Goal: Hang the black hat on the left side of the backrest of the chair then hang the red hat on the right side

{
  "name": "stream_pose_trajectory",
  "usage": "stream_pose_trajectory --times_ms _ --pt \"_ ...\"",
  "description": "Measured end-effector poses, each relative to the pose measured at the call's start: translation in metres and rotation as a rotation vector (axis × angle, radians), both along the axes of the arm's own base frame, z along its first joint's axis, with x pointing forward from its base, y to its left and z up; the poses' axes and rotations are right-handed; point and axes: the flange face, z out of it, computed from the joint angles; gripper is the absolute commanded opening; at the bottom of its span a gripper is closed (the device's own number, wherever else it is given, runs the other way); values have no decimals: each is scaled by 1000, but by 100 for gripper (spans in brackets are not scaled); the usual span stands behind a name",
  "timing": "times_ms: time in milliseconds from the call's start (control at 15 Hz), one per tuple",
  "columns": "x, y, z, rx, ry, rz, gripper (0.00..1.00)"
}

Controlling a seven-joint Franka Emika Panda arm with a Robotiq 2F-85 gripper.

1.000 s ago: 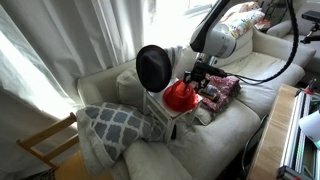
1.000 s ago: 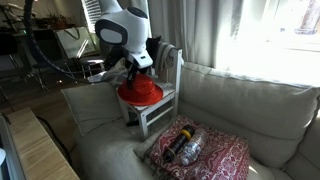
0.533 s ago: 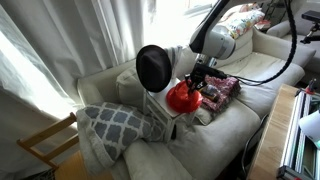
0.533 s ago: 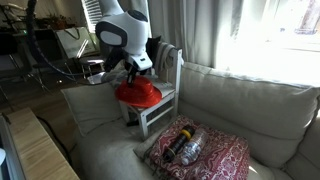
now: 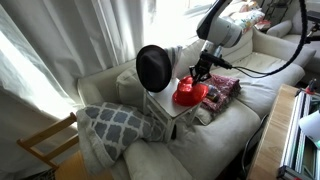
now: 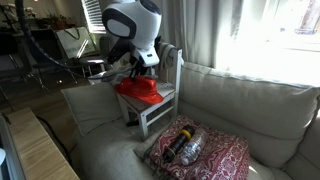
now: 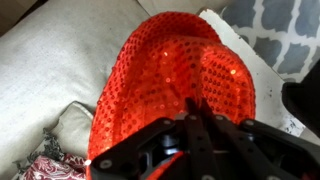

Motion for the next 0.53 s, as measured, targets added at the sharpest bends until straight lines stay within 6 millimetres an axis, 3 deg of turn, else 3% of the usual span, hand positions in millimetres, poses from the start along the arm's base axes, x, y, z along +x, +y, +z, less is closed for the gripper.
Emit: stream_pose_trajectory --times_ms 267,333,533 --pt "-9 -46 41 64 -14 -63 1" --pt "-12 -58 52 71 -26 -85 5" --pt "-12 -64 61 70 -40 -93 5"
